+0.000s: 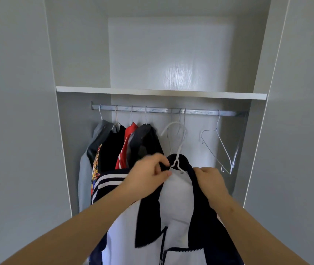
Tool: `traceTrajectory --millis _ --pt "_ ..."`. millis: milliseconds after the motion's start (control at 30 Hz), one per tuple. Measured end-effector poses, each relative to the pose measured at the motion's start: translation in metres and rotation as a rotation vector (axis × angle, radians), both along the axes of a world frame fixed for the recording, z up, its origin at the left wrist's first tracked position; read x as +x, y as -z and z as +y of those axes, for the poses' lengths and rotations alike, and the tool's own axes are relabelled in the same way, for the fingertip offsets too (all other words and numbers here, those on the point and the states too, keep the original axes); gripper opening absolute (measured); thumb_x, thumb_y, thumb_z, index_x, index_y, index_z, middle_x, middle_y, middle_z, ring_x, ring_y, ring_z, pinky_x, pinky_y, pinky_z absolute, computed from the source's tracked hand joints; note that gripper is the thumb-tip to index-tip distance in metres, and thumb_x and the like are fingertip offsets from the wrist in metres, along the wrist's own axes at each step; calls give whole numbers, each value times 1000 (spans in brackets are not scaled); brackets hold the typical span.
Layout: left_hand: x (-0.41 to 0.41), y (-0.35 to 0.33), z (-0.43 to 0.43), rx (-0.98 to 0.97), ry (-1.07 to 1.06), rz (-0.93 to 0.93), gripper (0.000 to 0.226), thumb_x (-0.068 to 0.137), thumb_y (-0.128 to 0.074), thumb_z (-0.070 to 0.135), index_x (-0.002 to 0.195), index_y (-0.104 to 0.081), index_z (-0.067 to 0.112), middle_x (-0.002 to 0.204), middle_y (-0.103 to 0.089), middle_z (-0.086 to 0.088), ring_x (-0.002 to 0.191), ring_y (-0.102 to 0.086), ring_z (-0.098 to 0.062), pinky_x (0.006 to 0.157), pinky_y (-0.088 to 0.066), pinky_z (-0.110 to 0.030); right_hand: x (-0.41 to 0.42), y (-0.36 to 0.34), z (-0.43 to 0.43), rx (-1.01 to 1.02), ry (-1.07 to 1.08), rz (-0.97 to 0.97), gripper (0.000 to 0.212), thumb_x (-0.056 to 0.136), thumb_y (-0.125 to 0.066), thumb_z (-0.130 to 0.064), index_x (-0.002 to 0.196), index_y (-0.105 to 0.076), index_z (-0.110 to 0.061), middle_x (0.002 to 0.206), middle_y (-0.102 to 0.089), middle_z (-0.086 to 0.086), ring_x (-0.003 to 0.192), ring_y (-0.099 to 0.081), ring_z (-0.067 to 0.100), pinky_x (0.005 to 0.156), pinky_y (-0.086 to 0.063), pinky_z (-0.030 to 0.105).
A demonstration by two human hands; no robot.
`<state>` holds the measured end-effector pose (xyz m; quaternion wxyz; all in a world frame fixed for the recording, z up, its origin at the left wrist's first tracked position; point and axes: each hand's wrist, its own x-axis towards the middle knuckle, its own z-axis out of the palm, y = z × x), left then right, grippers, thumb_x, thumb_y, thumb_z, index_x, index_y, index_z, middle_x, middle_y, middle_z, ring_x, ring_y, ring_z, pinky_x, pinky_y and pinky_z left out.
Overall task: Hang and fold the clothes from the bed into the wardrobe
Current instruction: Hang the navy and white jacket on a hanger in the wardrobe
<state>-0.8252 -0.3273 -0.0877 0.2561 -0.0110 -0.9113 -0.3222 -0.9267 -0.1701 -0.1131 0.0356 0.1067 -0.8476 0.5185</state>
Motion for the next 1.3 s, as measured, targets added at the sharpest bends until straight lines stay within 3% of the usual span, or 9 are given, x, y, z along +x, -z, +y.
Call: traceTrajectory --millis 67,133,300,500,600,733,1033,1167,1300 --pt "-7 -3 -12 -371 -151 165 35 85 -62 37 117 -56 24 104 -54 5 95 -51 -8 83 -41 -29 -3 -2 5 -23 -2 7 49 81 -49 -23 37 -26 -18 38 -18 -8 56 -23 19 61 -22 32" --pt "-11 -5 -15 -437 -121 -22 36 90 -51 46 116 -54 21 106 -57 3 102 -54 -17 84 -44 -32 -4 -4 8 -32 1 20 50 83 -49 -26 39 -26 -19 38 -20 -7 55 -24 19 60 -24 31" --pt "-20 9 -17 -268 -57 -24 32 92 -51 41 73 -49 14 62 -50 8 58 -50 -7 48 -34 -15 -7 0 26 42 9 152 52 92 -46 -31 46 -24 -22 42 -26 -8 51 -27 16 56 -24 30" --pt "-33 27 -4 -16 34 -48 31 92 -56 32 90 -61 1 84 -65 -12 80 -61 -23 75 -49 -36 -20 6 50 158 27 81 42 89 -51 -22 54 -28 -15 52 -29 3 52 -31 19 53 -24 28" --pt "-43 38 -8 -54 65 -198 24 94 -51 32 107 -60 14 94 -61 4 88 -59 -13 80 -48 -23 -28 17 64 149 97 -2 28 86 -51 -15 61 -40 -11 58 -37 7 55 -36 20 56 -29 28" --pt "-55 45 -24 133 -5 -186 11 95 -49 24 103 -57 25 92 -56 12 81 -52 1 62 -38 1 -38 29 84 110 186 -152 13 81 -48 -3 72 -56 1 68 -52 15 63 -49 25 65 -38 32" --pt "-89 61 -51 384 -193 -219 25 92 -47 7 80 -55 27 93 -58 0 82 -57 -17 69 -44 -22 -28 35 57 -82 24 -412 24 89 -50 0 68 -47 -13 72 -47 6 62 -45 17 55 -39 26" --pt "-99 62 -67 397 -234 -222 24 93 -44 6 84 -56 25 97 -57 -1 88 -60 -22 75 -51 -29 -20 43 14 -77 -51 -552 28 89 -49 1 63 -44 -6 72 -48 12 73 -47 24 68 -36 29" --pt "-122 57 -87 383 -264 -198 30 91 -41 4 80 -55 28 87 -57 2 80 -60 -20 69 -50 -29 -33 35 -31 -108 -136 -627 43 94 -40 2 55 -33 -13 59 -34 5 53 -31 16 52 -29 24"
